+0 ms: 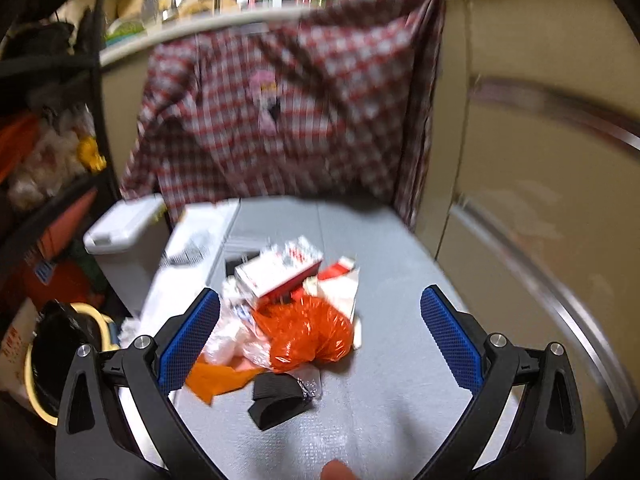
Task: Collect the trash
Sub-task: 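Grasp the orange plastic bag with the right gripper while the left gripper approaches the clear plastic bag, then grasp the clear plastic bag with the left gripper while the right gripper holds the orange bag, then carry both bags over the round bin and open both grippers to drop them, then move the right gripper back to the table and grasp the white tissue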
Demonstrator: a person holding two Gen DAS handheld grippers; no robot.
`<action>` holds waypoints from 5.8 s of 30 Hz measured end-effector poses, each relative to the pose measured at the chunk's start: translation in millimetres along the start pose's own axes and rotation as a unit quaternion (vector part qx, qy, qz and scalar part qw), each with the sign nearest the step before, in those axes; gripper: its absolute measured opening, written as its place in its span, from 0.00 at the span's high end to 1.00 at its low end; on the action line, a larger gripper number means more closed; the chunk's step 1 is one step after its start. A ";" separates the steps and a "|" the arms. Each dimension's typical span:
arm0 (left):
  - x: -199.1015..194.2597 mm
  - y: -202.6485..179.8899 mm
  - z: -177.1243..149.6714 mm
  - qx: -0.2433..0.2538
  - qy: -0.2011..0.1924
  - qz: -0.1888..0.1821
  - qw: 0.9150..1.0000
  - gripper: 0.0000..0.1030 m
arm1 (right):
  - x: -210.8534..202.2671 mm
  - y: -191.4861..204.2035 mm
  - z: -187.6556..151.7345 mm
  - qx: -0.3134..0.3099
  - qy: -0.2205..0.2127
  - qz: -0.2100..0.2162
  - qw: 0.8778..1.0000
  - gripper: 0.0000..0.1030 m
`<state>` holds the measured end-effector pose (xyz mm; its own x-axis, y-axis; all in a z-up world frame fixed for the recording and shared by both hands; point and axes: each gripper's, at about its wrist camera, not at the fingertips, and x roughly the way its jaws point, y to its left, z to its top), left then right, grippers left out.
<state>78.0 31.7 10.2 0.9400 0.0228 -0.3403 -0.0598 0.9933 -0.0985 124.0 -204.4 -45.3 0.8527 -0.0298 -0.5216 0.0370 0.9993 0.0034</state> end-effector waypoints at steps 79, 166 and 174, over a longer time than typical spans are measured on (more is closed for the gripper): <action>25.3 68.5 0.2 0.041 0.087 0.053 0.994 0.69 | -9.0 91.9 19.4 -0.002 -0.003 0.137 0.991 0.83; 59.8 18.6 -32.8 0.036 0.069 0.027 0.997 0.07 | 103.8 -42.5 -13.2 0.033 0.069 0.013 0.997 0.19; 71.6 20.2 -33.9 0.047 0.085 0.031 0.995 0.07 | 155.8 -32.5 -19.1 0.020 0.109 0.006 0.994 0.19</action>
<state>132.7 49.6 -47.8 0.8650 0.0729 -0.4964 -0.0772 0.9969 0.0120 245.6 -241.1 -142.9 0.7203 -0.0078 -0.6936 0.0523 0.9977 0.0431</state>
